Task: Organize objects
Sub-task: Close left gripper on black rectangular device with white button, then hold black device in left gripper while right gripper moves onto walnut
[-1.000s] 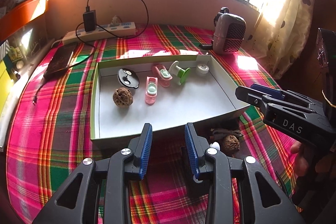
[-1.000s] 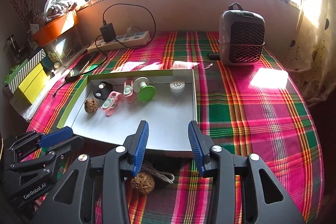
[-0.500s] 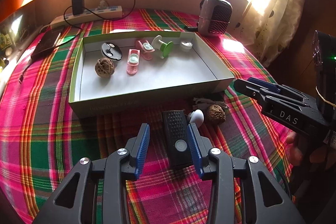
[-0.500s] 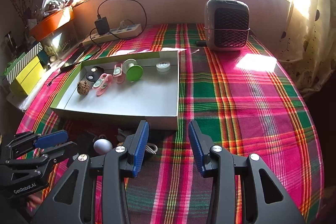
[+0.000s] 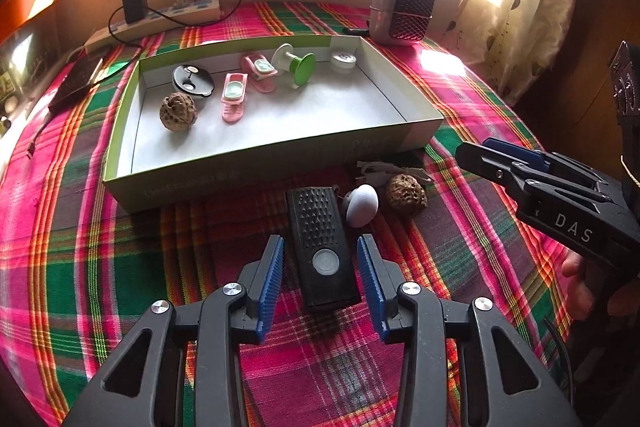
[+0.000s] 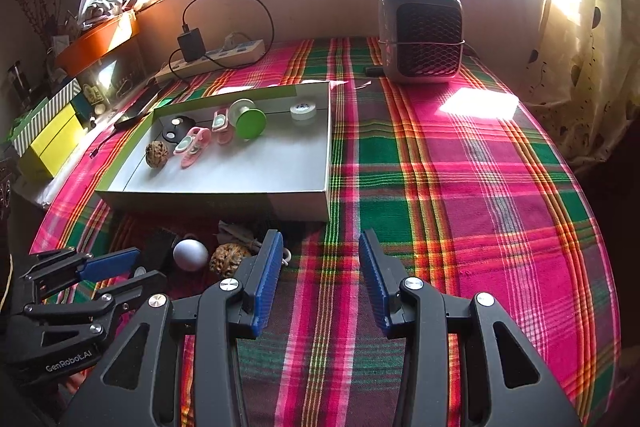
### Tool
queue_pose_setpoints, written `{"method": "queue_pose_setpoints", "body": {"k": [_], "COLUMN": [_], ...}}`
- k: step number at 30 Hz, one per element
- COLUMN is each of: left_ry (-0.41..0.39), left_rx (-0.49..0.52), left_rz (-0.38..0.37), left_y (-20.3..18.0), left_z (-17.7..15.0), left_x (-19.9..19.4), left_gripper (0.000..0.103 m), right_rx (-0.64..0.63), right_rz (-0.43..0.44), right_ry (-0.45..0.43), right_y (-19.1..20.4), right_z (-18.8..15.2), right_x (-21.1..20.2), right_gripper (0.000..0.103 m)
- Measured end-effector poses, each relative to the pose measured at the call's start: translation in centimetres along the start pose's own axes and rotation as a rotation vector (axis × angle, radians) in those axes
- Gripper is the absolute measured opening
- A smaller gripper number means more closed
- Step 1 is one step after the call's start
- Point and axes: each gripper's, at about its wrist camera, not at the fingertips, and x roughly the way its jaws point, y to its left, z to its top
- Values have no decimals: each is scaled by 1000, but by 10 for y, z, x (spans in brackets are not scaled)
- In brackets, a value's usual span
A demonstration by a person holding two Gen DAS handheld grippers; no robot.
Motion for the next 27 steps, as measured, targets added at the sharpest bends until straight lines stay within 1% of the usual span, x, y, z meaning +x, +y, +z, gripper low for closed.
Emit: {"method": "queue_pose_setpoints", "body": {"k": [6, 9, 15, 19, 23, 27], "left_ry": [8, 3, -4, -8, -14, -21], "left_rx": [-15, -4, -12, -17, -32, -46], "left_rz": [11, 25, 18, 31, 33, 51], "left_y": [2, 1, 4, 7, 13, 20], "left_z": [2, 2, 2, 1, 0, -1], "left_x": [6, 7, 6, 6, 4, 2], "left_gripper": [36, 36, 35, 25, 25, 25], "right_rx": [4, -2, -10, -23, -35, -50], "right_rz": [-2, 0, 0, 3, 4, 4], "right_ry": [2, 7, 16, 24, 28, 28], "right_y": [-1, 0, 4, 9, 15, 22], "right_z": [-2, -4, -6, -8, -8, -9], "right_x": [-1, -1, 0, 2, 2, 2], "right_gripper": [41, 41, 41, 41, 41, 41]}}
